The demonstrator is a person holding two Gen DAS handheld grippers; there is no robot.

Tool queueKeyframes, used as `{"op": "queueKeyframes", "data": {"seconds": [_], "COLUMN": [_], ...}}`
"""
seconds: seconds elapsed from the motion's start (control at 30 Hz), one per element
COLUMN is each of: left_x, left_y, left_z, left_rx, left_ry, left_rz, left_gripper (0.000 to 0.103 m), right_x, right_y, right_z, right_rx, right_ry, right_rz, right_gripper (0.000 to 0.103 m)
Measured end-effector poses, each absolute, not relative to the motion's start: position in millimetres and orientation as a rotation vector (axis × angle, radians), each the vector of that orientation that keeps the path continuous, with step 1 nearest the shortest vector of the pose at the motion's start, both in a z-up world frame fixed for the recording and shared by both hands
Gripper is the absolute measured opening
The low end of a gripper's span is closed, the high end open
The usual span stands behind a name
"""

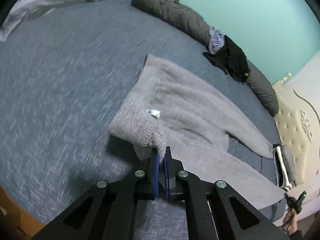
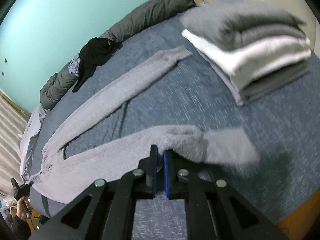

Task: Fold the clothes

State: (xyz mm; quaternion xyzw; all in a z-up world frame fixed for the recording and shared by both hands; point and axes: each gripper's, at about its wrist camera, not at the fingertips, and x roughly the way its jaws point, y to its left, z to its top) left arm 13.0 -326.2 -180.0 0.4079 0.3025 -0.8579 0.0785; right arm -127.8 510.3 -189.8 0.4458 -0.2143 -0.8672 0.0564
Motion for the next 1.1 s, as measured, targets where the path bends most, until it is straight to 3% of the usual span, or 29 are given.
{"op": "queueKeyframes", "data": {"seconds": [0.47, 0.87, 1.1], "left_x": [-41.5, -141.7, -203.9], "left_y": [-337.9, -362.8, -372.5], "left_z": [-120.7, -112.9, -135.8], "left_rx": [1.165, 1.166, 1.200], "left_ry": [0.901, 0.911, 0.911], "left_rz": [-2.585, -2.532, -2.480], "left_gripper": [0.004, 0.004, 0.004], "right_x": [-194.2, -304.8, -378.6], "right_y": [497.1, 500.1, 489.3], "right_z": [-120.2, -120.1, -140.8], "right_rx": [1.291, 1.395, 1.496], "right_ry": [-0.595, -0.552, -0.528], "right_rz": [-2.635, -2.643, -2.634], "right_gripper": [0.004, 0.003, 0.003]}}
